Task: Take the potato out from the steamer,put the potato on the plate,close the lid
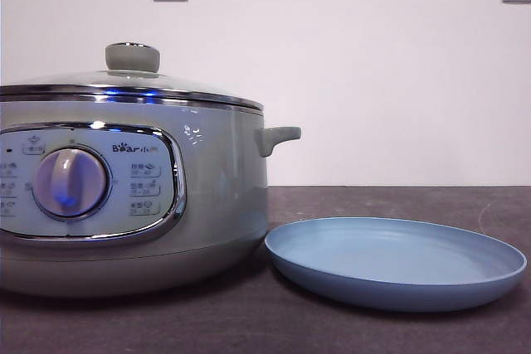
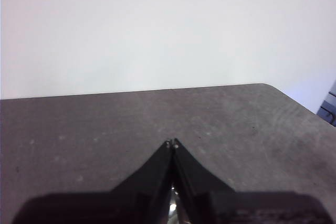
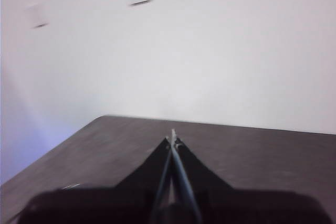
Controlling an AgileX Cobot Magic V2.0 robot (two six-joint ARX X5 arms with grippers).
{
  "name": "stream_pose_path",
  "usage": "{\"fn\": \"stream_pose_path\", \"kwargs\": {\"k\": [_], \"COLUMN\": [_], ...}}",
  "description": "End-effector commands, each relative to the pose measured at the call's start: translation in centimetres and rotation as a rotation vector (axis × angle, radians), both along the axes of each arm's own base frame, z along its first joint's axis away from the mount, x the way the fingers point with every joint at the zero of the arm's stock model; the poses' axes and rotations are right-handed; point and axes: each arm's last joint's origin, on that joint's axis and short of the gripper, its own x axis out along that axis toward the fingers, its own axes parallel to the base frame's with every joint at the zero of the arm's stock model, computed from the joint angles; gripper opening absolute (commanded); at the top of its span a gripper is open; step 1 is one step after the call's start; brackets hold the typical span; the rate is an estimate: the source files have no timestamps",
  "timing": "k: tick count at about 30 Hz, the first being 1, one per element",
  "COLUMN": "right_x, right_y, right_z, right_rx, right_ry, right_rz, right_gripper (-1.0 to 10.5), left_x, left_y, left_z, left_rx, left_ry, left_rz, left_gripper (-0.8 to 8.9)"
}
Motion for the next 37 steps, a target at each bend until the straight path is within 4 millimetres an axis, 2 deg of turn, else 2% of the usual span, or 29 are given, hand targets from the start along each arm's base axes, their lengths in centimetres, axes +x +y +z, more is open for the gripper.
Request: {"fn": "stream_pose_path", "kwargs": {"k": [1,6,12,13,15,16,19,21,28,37], "right_x": [0.9,2.6,3.8,3.9,3.9,3.9,4.0,4.0,4.1,4.0], "right_y": [0.5,1.4,2.7,2.9,3.0,3.0,3.0,3.0,3.0,3.2], "right_z": [1.0,2.4,3.3,3.4,3.5,3.6,3.6,3.6,3.6,3.6], "right_rx": [-0.035,-0.112,-0.202,-0.203,-0.203,-0.204,-0.217,-0.230,-0.231,-0.235], "right_ry": [0.026,0.144,0.206,0.205,0.199,0.197,0.196,0.200,0.203,0.202], "right_rz": [0.109,0.255,0.329,0.334,0.338,0.336,0.291,0.251,0.239,0.242], "right_gripper": [-0.1,-0.1,0.0,0.1,1.1,1.8,3.9,4.5,4.5,4.4], "left_x": [0.3,1.3,2.6,2.7,2.9,2.9,3.0,3.0,4.0,7.1], "left_y": [-0.5,-1.5,-2.5,-2.5,-2.6,-2.6,-2.6,-2.6,-3.0,-5.3], "left_z": [1.8,3.4,3.1,3.1,3.0,3.0,3.0,3.0,2.3,-1.0], "left_rx": [0.045,0.088,0.110,0.111,0.112,0.112,0.112,0.112,0.121,0.226], "left_ry": [0.009,0.085,0.138,0.142,0.149,0.150,0.147,0.145,0.191,0.381], "left_rz": [-0.044,-0.159,-0.220,-0.221,-0.219,-0.218,-0.215,-0.215,-0.227,-0.227], "left_gripper": [-0.08,-0.08,-0.03,0.00,0.05,0.33,2.44,3.18,3.19,3.19]}}
